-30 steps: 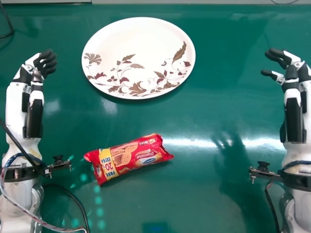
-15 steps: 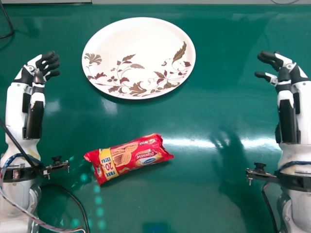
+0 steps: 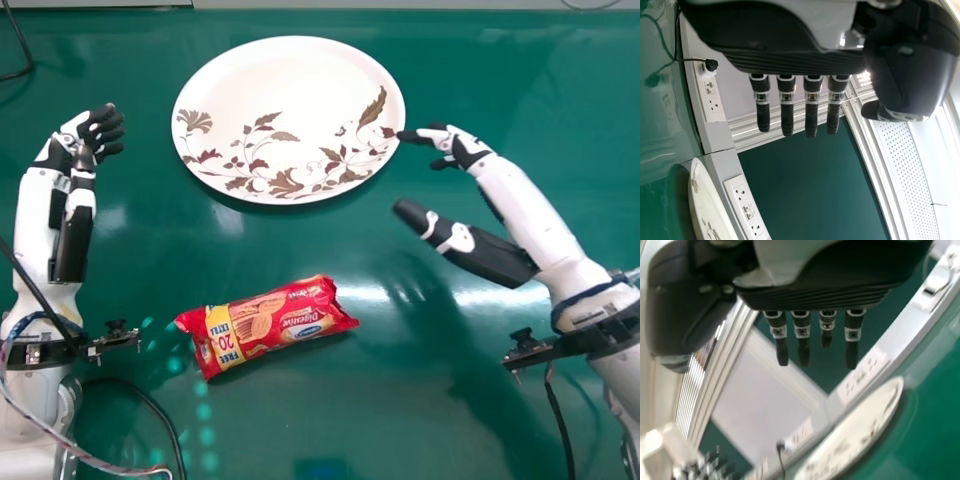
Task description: Pick up biscuit and place it in the plate
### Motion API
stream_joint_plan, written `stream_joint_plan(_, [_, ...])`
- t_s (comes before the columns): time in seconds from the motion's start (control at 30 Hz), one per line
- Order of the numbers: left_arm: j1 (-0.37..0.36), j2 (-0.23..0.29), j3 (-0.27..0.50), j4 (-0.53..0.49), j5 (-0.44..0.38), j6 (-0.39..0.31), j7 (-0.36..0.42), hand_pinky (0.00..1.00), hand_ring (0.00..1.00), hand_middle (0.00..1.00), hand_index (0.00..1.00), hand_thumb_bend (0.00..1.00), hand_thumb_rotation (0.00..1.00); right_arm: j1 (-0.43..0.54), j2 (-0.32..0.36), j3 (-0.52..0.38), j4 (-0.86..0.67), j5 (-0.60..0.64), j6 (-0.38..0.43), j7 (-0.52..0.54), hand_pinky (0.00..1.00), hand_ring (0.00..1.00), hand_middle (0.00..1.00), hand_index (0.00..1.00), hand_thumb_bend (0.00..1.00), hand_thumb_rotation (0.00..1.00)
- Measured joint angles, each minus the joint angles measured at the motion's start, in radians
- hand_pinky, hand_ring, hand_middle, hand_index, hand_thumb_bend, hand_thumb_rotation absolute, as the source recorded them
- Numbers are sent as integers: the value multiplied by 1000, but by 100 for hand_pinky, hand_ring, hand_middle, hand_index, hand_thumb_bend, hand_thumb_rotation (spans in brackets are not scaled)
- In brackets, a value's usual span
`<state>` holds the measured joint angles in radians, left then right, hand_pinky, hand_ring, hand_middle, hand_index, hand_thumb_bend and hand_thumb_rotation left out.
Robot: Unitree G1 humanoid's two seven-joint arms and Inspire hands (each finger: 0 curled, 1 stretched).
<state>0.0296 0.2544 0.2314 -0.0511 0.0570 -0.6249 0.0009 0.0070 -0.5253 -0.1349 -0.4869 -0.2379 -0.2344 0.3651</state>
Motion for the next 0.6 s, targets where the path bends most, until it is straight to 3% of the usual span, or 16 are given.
stream_joint_plan(0.27, [-15,13,3,18,2,2,0,79,84,85,85,28,7,-94,-124,48,-28,-51,73,146,74,87,93,94,100,53])
stream_joint_plan(0.6, [-24,19,6,25,10,2,2,82,86,87,86,29,11,-225,-221,145,-12,-65,74,291,79,93,96,97,100,55])
